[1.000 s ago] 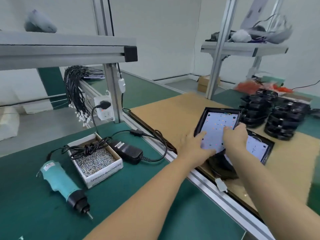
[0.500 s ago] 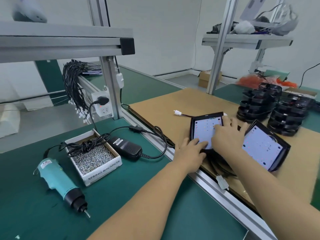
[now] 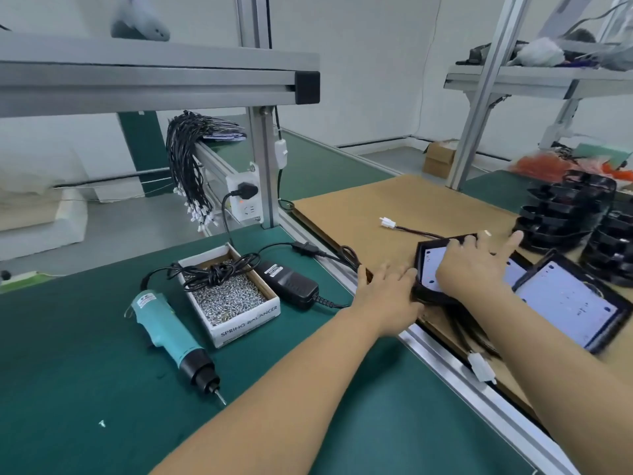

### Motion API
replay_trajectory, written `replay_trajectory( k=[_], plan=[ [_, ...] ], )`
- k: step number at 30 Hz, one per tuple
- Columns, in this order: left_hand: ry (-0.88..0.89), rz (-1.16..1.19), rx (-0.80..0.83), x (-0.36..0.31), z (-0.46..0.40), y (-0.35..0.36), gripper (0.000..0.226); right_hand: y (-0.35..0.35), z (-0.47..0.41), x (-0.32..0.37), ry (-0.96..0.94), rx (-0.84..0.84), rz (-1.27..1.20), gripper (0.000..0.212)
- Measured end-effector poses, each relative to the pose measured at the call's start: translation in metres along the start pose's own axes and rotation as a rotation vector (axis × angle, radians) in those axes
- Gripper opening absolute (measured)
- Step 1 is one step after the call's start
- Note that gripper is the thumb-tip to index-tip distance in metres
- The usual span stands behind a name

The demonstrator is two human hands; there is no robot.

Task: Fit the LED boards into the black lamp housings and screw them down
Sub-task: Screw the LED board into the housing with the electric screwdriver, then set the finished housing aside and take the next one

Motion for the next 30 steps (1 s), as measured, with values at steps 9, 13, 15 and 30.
replay_trajectory(
  k=[9, 13, 15, 30],
  plan=[
    [-0.182, -0.056, -0.033, 0.043, 0.079, -0.040, 0.060, -0.049, 0.068, 0.086, -0.359, -0.024, -0.214, 0.038],
    [-0.297, -0.100, -0.012, 0.065, 0.124, -0.048, 0.062, -0.056, 0.113, 0.127, -0.498, 0.030, -0.364, 0.040],
    [-0.359, -0.121, -0.014, 0.080, 0.155, -0.055, 0.061, -0.056, 0.138, 0.150, -0.566, 0.045, -0.392, 0.042],
    [-0.944, -0.527, -0.161, 0.205, 0.425, -0.135, 0.052, -0.088, 0.356, 0.275, -1.157, -0.014, -0.375, 0.058]
  ],
)
Point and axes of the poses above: each hand's wrist, its own z-axis away from the middle knuckle, its own y-axis out of the palm, x = y × z, the point moved 8 cm from there along -z, towards the middle knuckle, and after that the axes turned 12 degrees about y, right-handed, at the moved point
